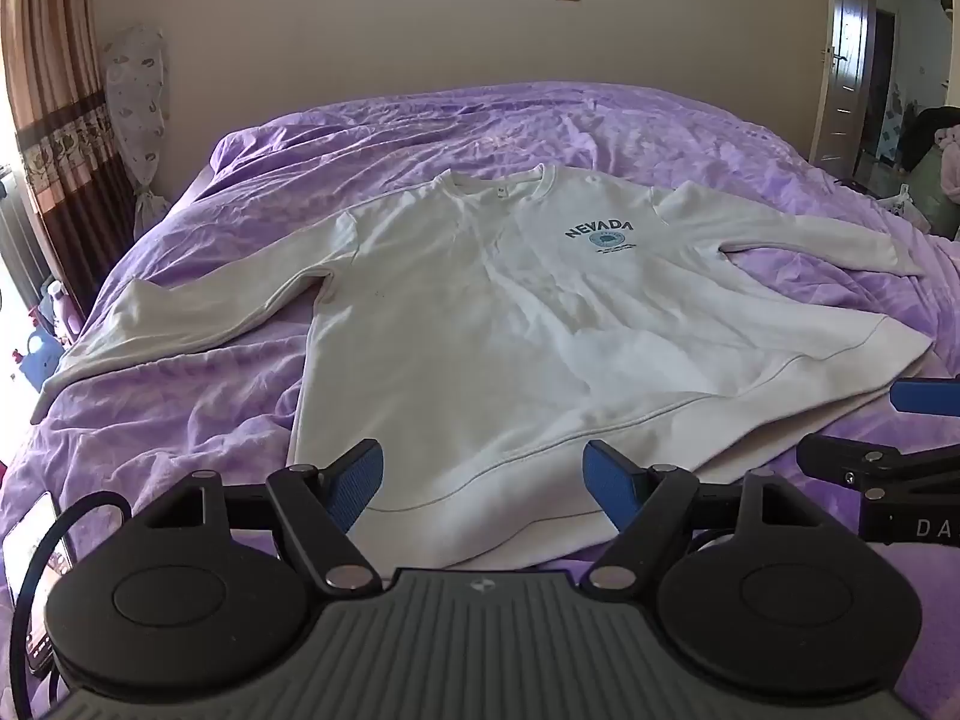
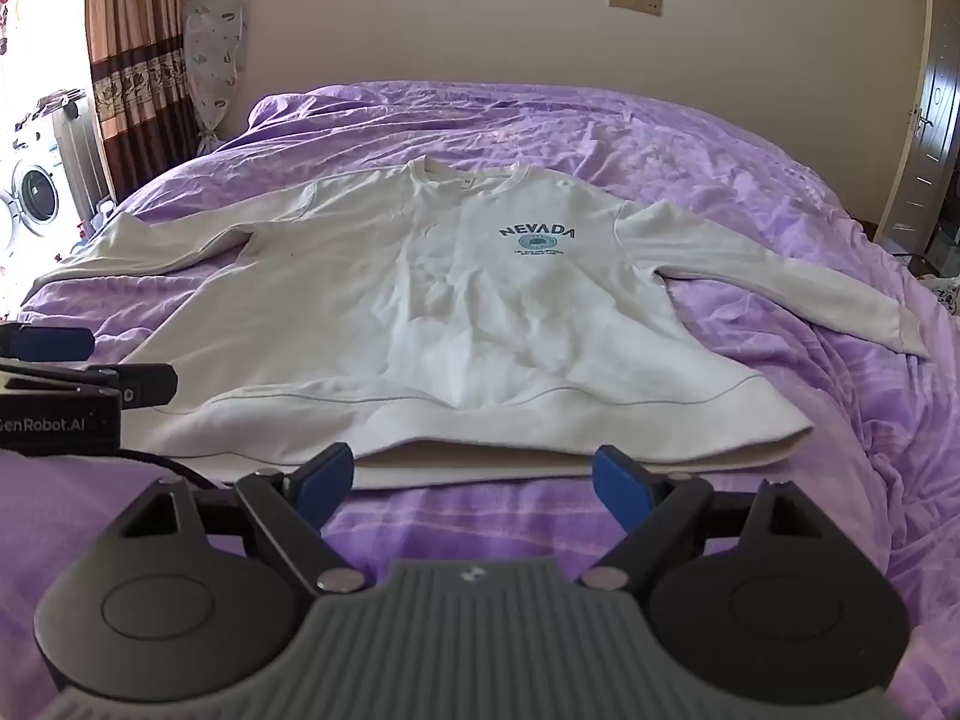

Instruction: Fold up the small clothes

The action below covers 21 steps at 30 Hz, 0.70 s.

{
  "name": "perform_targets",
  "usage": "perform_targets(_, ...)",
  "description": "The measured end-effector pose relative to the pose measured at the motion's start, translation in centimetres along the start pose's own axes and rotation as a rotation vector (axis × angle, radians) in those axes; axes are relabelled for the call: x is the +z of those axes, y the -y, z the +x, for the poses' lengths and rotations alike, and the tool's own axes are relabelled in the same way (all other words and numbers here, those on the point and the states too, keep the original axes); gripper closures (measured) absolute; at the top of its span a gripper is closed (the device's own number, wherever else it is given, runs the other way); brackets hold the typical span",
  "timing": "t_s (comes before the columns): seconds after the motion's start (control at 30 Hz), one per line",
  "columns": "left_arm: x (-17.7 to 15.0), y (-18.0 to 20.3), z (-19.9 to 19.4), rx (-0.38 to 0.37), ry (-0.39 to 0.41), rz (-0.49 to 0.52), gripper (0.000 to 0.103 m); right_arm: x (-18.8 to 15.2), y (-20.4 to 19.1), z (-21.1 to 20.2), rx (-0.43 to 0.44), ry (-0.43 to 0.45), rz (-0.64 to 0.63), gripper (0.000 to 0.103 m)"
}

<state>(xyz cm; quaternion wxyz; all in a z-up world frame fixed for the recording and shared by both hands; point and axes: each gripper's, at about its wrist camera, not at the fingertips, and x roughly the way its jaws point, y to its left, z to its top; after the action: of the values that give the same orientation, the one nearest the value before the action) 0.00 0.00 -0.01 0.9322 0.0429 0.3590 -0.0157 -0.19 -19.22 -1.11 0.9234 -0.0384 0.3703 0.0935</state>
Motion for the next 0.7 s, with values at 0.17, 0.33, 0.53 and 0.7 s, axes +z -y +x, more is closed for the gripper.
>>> perform_targets(0.17,0.03,-0.28,0.11,-0.019,-0.009,-0.013,0.014,0.04,-0.05,0.02,-0.002,0.0,-0.002,0.02)
perform_targets(0.33,-0.22,0.02,0.41,-0.016,-0.007,-0.01,0.014,0.08,-0.09,0.04,-0.003,-0.002,-0.003,0.02)
perform_targets(0.53,-0.16,0.0,0.42,-0.019,-0.008,-0.013,0.015,0.12,-0.11,0.08,-0.004,-0.004,-0.004,0.02)
perform_targets(0.7,-0.17,-0.19,0.52,-0.019,-0.009,-0.013,0.015,0.14,-0.12,0.14,-0.004,-0.006,-0.004,0.02)
